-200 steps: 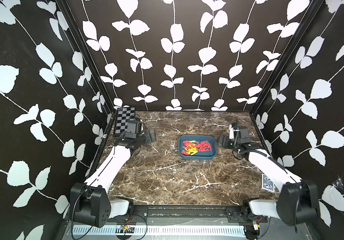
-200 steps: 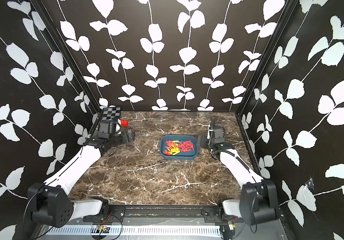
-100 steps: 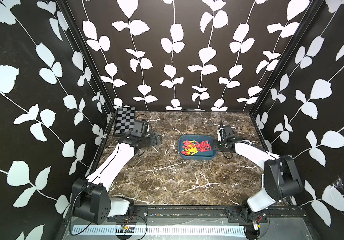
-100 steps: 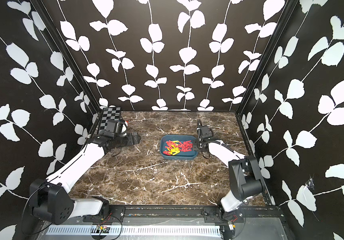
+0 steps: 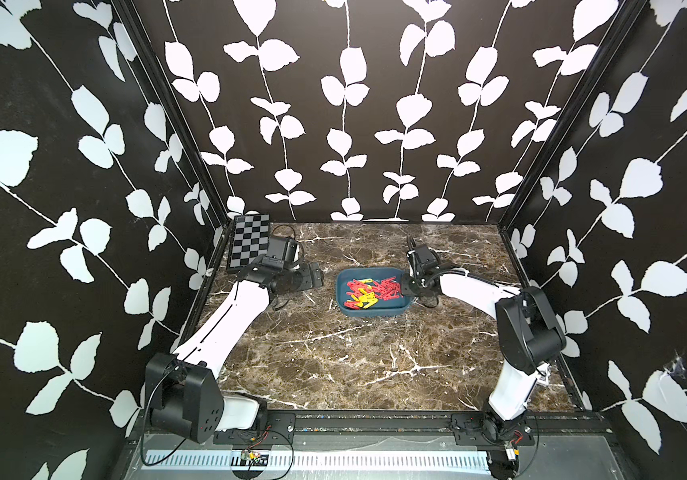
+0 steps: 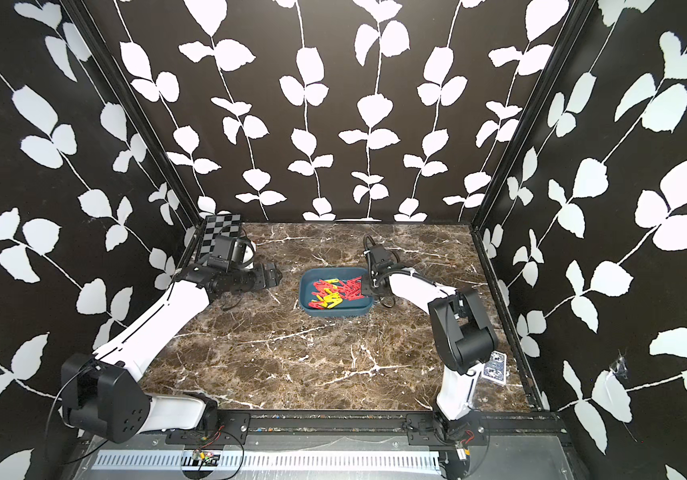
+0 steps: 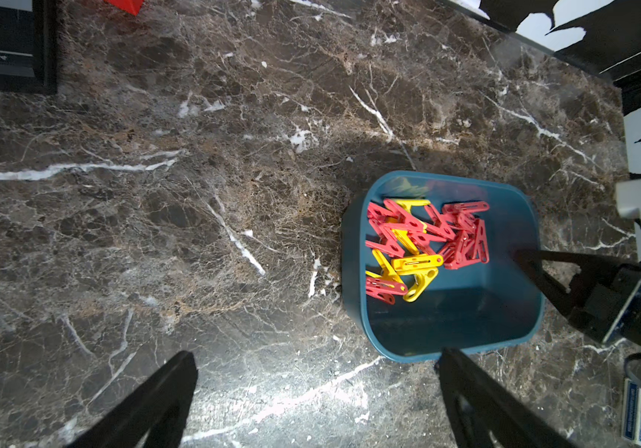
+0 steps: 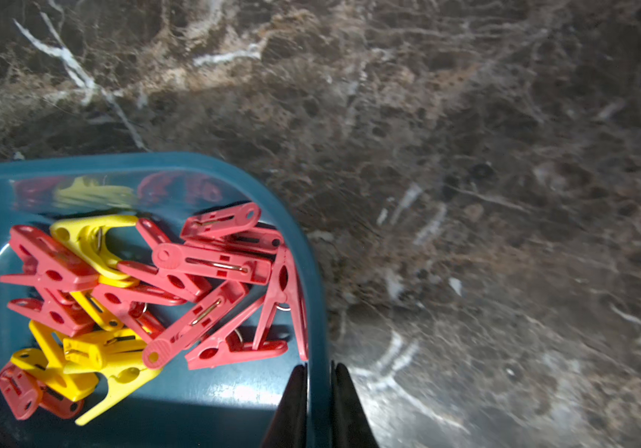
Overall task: Take the clothespins out of the storage box
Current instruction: Move the storage box to the center of the board, then pick up the clothespin from the storage box.
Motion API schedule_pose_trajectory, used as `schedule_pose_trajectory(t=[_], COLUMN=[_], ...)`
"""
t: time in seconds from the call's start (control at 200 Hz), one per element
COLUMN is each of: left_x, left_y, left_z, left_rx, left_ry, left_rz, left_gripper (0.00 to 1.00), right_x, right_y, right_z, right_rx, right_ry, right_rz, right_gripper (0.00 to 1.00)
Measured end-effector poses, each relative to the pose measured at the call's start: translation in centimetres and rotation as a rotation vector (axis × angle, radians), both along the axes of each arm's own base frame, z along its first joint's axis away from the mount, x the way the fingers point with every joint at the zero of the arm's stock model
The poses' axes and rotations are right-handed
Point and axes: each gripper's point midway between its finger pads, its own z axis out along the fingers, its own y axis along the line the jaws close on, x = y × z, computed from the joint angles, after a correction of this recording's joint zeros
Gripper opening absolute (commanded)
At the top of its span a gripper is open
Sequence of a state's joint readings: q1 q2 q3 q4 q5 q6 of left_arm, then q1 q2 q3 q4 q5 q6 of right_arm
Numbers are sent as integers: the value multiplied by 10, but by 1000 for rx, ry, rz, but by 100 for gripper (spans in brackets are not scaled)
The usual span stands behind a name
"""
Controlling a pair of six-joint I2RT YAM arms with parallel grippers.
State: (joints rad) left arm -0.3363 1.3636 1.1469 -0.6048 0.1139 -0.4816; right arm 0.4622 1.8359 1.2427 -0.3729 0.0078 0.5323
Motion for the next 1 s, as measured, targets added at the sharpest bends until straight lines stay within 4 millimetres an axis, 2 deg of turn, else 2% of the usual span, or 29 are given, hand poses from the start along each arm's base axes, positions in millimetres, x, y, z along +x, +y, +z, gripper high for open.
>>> schedule_pose_trajectory(t=[0.065,0.19,0.37,0.565,0.685,0.725,1.0], left_x=[0,2,9,14,19,22,44], left_y=[-3,-13,-43,-79,-98,-104,-136], left_z=[-2,-5,-10,-28,-41,-44,-68], left_rx=[6,23,54,79,96,102,115], left_ry=[11,33,49,104,132,141,219], left_rz=[-8,-27,-81,-139,-165,-171,-133], left_gripper=[93,87,72,61,53,52,48], right_x=[3,5,6,4,1,-1,-13], right_y=[4,6,6,7,5,4,-9], right_z=[0,1,10,48,72,77,101], right_rx=[4,11,24,64,83,85,78], right_ry=[2,-2,-25,-112,-167,-181,-248], right_rz=[-1,-8,-10,7,18,21,12], right_gripper=[22,35,50,77,89,98,99])
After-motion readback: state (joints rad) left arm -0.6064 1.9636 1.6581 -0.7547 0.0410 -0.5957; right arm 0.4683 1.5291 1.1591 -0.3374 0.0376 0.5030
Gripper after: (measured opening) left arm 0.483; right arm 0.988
